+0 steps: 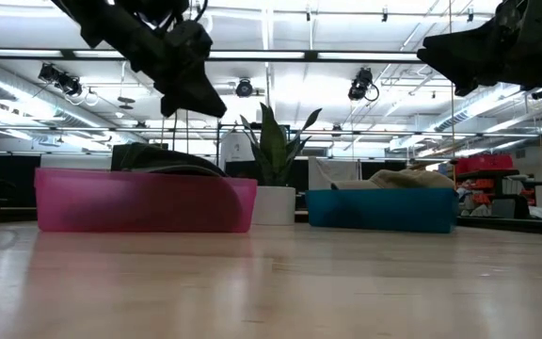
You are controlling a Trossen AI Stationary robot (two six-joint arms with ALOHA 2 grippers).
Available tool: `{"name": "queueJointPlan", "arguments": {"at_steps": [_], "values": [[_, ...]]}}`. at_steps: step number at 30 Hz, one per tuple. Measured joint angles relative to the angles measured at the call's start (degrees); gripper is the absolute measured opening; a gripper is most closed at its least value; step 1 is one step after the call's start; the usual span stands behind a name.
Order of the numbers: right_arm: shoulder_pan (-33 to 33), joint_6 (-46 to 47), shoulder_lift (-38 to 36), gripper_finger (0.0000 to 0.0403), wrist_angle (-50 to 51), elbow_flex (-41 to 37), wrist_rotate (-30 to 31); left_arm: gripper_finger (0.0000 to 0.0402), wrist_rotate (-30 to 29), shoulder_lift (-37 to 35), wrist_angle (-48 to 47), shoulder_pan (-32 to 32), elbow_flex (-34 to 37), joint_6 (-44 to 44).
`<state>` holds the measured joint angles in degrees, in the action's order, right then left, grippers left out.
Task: Pick & Place hat
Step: Return to Home Position
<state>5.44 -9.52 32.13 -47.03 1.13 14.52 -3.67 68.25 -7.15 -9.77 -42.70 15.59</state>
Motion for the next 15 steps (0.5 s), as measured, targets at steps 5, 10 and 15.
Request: {"name": "queueJointPlan", "arguments": {"at_steps": [5,10,15], "values": [[-0.01,0.00,-0.01,0.0159,0.00,0.00,0.00,0.0067,-0.23,0.00,0.30,4.00,0.00,-4.31],[0.00,1.42,-0.05,0.0159,1.29,0.07,0.01,0.0067,-0.45,-0.02,2.08,7.77,-0.02,-7.41],[-0.12,3.08,0.01,0.0159,8.46,0.04,5.82,0.0067,-2.45,-0.51,2.75,10.30,-0.02,-9.12]]}}
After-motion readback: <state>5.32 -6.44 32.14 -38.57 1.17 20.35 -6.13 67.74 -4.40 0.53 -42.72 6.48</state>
